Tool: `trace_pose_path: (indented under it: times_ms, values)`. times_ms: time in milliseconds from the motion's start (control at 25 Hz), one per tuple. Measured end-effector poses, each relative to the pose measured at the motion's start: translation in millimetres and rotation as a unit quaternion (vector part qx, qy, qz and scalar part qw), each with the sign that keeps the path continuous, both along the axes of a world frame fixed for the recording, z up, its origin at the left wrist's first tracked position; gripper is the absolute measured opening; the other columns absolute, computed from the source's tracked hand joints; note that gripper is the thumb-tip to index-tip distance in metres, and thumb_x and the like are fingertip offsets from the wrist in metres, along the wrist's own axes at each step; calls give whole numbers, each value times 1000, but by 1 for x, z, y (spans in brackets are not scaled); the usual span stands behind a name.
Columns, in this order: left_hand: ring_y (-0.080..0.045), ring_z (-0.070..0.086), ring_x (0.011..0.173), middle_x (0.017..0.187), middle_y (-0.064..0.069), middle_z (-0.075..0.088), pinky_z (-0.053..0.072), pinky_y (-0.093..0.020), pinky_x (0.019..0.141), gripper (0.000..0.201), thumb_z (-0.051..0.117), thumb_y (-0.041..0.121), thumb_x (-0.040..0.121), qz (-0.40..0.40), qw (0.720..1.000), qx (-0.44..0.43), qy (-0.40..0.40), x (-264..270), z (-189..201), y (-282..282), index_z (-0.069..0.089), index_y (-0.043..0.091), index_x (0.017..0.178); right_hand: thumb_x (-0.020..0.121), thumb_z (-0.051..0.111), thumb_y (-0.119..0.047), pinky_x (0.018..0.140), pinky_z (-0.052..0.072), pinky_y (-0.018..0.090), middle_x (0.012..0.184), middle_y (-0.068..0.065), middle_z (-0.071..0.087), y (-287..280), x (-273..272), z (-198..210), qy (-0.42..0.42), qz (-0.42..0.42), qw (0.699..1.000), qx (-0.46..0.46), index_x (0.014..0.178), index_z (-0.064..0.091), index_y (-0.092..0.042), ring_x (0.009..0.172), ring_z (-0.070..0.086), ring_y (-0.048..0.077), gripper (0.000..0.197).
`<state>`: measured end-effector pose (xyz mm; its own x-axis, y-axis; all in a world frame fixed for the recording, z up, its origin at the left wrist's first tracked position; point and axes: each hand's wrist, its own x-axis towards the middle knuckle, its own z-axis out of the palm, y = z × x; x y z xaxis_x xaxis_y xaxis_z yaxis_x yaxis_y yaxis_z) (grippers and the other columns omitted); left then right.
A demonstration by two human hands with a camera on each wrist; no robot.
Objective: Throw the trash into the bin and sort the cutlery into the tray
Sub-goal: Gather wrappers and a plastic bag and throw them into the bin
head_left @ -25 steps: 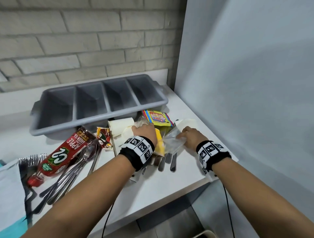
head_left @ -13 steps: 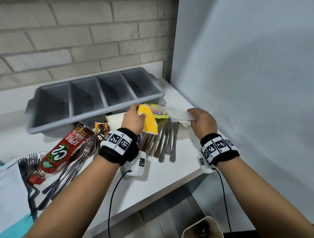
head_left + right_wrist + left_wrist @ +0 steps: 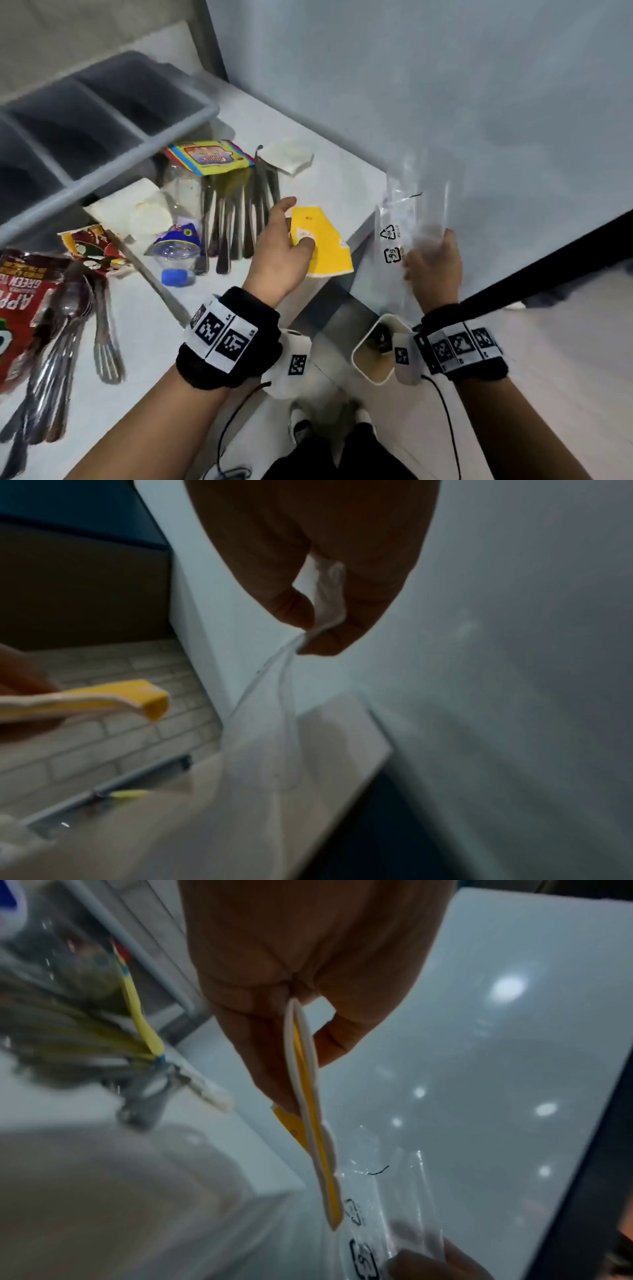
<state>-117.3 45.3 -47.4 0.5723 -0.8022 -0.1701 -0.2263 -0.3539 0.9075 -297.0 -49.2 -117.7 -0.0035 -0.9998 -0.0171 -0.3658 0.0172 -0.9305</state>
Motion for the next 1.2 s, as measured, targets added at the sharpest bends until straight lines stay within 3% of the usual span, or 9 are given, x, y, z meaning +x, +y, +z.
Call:
trace_pose_path:
  times_ms: [80, 200, 360, 520, 640, 760, 880, 1000, 1200]
  values:
    - [-28, 62, 83, 104, -9, 67, 52, -37, 83, 52, 56, 1, 83, -20, 999, 9, 24, -26, -23, -1, 40, 10, 132, 78, 52, -1, 62, 53, 39, 87, 15, 64, 13, -40, -32, 13, -52, 998, 36, 105, 52, -14, 70, 61, 29, 30]
    - [-29, 67, 92, 116, -13, 68, 53, -40, 89, 46, 60, 7, 81, -62, 996, 57, 13, -63, -68, -7, 46, 8, 125, 73, 52, -2, 70, 44, 33, 90, 13, 58, 29, -89, -80, 49, -93, 987, 123, 109, 53, -2, 81, 56, 26, 36]
    - [-24, 62, 108, 117, -11, 68, 42, -21, 84, 44, 54, 1, 82, -112, 980, 165, -2, -106, -135, -15, 48, 8, 125, 69, 47, 0, 64, 56, 50, 94, 24, 61, 43, -128, -156, 53, -118, 963, 236, 102, 51, -6, 77, 62, 42, 33]
    - [-28, 58, 116, 124, -13, 65, 40, -24, 91, 49, 53, 0, 82, -156, 956, 248, -16, -135, -225, -33, 44, 9, 130, 80, 43, 9, 38, 47, 25, 98, 15, 56, 39, -144, -230, 51, -98, 930, 350, 117, 48, -3, 52, 52, 25, 39]
    - [-29, 58, 117, 126, -14, 63, 37, -22, 87, 50, 49, -2, 84, -191, 939, 285, -31, -148, -306, -53, 42, 9, 133, 82, 44, 8, 32, 46, 21, 97, 13, 55, 37, -143, -301, 52, -102, 911, 396, 121, 47, -3, 49, 51, 21, 41]
    - [-32, 57, 116, 127, -15, 62, 43, -29, 91, 51, 44, -2, 87, -234, 920, 310, -54, -157, -390, -73, 40, 12, 136, 81, 45, 4, 52, 57, 39, 99, 16, 58, 29, -136, -375, 84, -96, 901, 415, 122, 48, -5, 67, 63, 34, 42]
    - [-33, 57, 116, 128, -14, 61, 44, -31, 93, 53, 43, -1, 88, -276, 895, 343, -73, -168, -471, -86, 37, 15, 138, 77, 46, 1, 75, 57, 55, 108, 19, 63, 17, -132, -451, 105, -81, 896, 423, 119, 51, -8, 91, 65, 43, 43]
    - [-34, 57, 116, 129, -18, 60, 45, -32, 96, 55, 44, 1, 87, -285, 883, 365, -74, -175, -535, -91, 36, 16, 139, 76, 49, -1, 82, 55, 54, 115, 19, 63, 7, -129, -511, 110, -79, 901, 413, 120, 52, -8, 97, 64, 43, 45]
    - [-26, 49, 129, 140, -11, 52, 35, -25, 106, 52, 55, 15, 89, -305, 874, 373, -61, -178, -563, -89, 42, 13, 139, 85, 56, -10, 100, 45, 39, 134, 14, 55, 6, -138, -538, 141, -54, 903, 401, 134, 44, -10, 118, 56, 33, 51]
